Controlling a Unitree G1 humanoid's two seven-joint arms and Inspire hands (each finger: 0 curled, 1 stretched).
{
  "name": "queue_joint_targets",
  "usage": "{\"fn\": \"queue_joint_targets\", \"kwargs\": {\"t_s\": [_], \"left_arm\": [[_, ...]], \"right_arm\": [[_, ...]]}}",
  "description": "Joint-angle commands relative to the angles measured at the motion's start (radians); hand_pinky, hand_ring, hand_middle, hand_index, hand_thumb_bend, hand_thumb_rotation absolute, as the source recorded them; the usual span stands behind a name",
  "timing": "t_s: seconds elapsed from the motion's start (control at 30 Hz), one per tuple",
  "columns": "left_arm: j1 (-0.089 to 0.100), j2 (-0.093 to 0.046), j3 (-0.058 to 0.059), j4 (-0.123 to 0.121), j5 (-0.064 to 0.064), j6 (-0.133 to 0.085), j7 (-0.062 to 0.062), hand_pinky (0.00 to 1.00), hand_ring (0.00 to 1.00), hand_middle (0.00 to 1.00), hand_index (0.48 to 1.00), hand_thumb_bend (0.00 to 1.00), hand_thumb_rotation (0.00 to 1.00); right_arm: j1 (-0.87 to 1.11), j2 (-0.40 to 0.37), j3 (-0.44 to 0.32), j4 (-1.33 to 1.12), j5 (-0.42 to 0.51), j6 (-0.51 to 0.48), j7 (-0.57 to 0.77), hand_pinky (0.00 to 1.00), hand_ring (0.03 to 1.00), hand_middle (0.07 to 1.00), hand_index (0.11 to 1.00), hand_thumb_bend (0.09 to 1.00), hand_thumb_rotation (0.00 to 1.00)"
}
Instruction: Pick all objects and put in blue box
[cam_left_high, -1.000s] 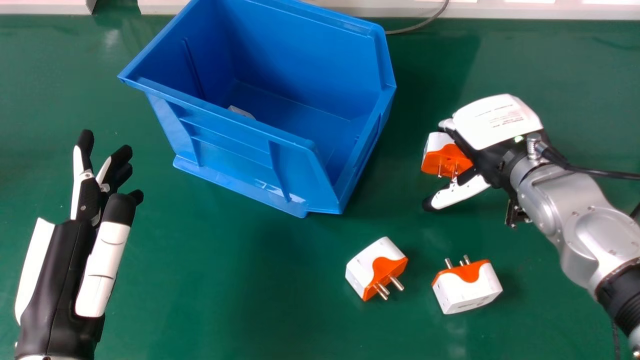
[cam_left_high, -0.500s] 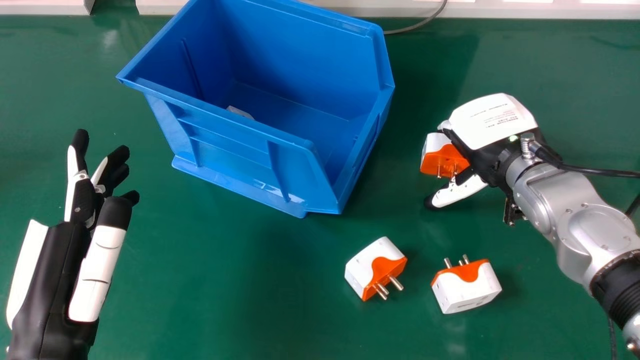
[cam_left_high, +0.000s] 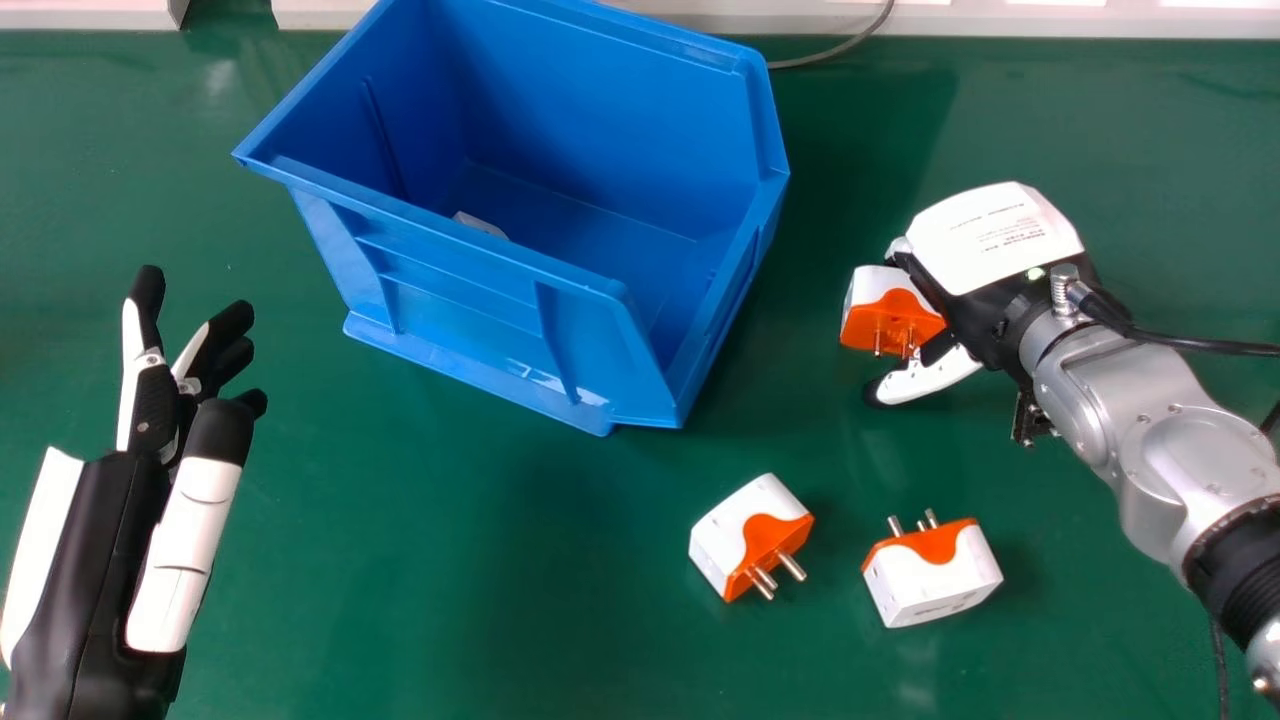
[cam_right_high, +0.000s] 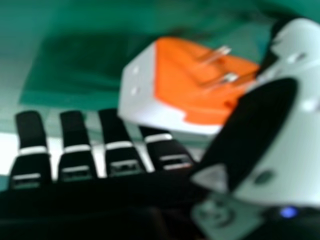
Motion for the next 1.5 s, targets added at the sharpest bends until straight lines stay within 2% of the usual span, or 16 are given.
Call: {"fn": "queue_joint_targets", "kwargs": {"t_s": [0.0,0.03,0.07,0.13,0.17,0.2,0.3,0.53,0.63,0.73,0.97,1.17,1.23,1.33,1.47], "left_arm": [[0.009,0.011,0.017,-0.019,-0.007,-0.011,0.000,0.88,0.94,0.94,0.955,0.78,1.00],[0.011,0.011,0.018,-0.020,-0.008,-0.012,0.000,0.88,0.94,0.94,0.955,0.78,1.00],[0.011,0.011,0.019,-0.022,-0.007,-0.013,0.000,0.88,0.94,0.94,0.955,0.78,1.00],[0.016,0.010,0.021,-0.026,-0.006,-0.017,0.000,0.88,0.94,0.94,0.954,0.78,1.00],[0.018,0.010,0.022,-0.027,-0.006,-0.018,-0.001,0.88,0.93,0.94,0.953,0.78,0.99],[0.018,0.010,0.023,-0.025,-0.006,-0.020,-0.001,0.87,0.93,0.94,0.952,0.78,0.99],[0.023,0.010,0.027,-0.027,-0.007,-0.022,-0.003,0.87,0.93,0.94,0.948,0.79,0.99],[0.029,0.010,0.029,-0.028,-0.010,-0.023,-0.007,0.87,0.93,0.94,0.945,0.80,0.99],[0.028,0.010,0.031,-0.024,-0.009,-0.024,-0.008,0.86,0.93,0.94,0.944,0.79,0.98],[0.026,0.007,0.027,-0.031,-0.003,-0.018,-0.004,0.86,0.93,0.94,0.944,0.79,0.98],[0.021,0.003,0.018,-0.043,0.004,-0.007,-0.001,0.86,0.92,0.93,0.941,0.79,0.98],[0.001,0.002,0.010,-0.028,0.011,-0.001,0.002,0.86,0.92,0.93,0.940,0.79,0.97],[-0.007,0.003,0.009,-0.017,0.011,-0.003,0.002,0.86,0.92,0.93,0.940,0.79,0.97],[-0.014,0.002,0.006,-0.018,0.012,0.003,0.005,0.86,0.92,0.93,0.939,0.79,0.97],[-0.033,0.004,0.003,-0.002,0.012,0.005,0.007,0.85,0.92,0.93,0.938,0.79,0.97]], "right_arm": [[-0.046,0.017,0.012,0.049,-0.013,-0.006,-0.107,0.69,0.769,0.788,0.710,0.518,0.48],[-0.049,0.020,0.014,0.064,-0.012,-0.009,-0.130,0.66,0.725,0.740,0.657,0.518,0.39],[-0.053,0.024,0.016,0.085,-0.010,-0.014,-0.154,0.66,0.725,0.740,0.657,0.518,0.39],[-0.058,0.032,0.002,0.111,0.018,-0.030,-0.176,0.51,0.620,0.655,0.593,0.518,0.25],[-0.059,0.034,-0.005,0.118,0.032,-0.036,-0.180,0.40,0.551,0.602,0.552,0.518,0.16],[-0.061,0.037,-0.014,0.123,0.049,-0.040,-0.176,0.33,0.506,0.567,0.526,0.517,0.10],[-0.060,0.039,-0.023,0.121,0.076,-0.044,-0.171,0.26,0.439,0.518,0.501,0.516,0.03],[-0.055,0.033,-0.003,0.101,0.075,-0.015,-0.141,0.22,0.416,0.503,0.498,0.516,0.01],[-0.052,0.035,0.000,0.099,0.076,-0.008,-0.138,0.26,0.408,0.507,0.499,0.515,0.00],[-0.056,0.040,0.003,0.103,0.076,0.001,-0.135,0.29,0.411,0.515,0.490,0.515,0.00],[-0.035,0.039,-0.022,0.063,0.113,0.000,-0.121,0.34,0.447,0.543,0.454,0.500,0.00],[0.014,-0.006,-0.059,-0.085,0.149,0.015,-0.052,0.35,0.452,0.546,0.449,0.497,0.00],[0.052,-0.037,-0.083,-0.184,0.155,0.023,-0.021,0.34,0.452,0.552,0.459,0.495,0.00],[0.115,-0.085,-0.125,-0.340,0.169,0.025,0.023,0.33,0.451,0.559,0.476,0.492,0.00],[0.207,-0.139,-0.191,-0.568,0.172,0.039,0.084,0.32,0.450,0.561,0.497,0.489,0.00]]}}
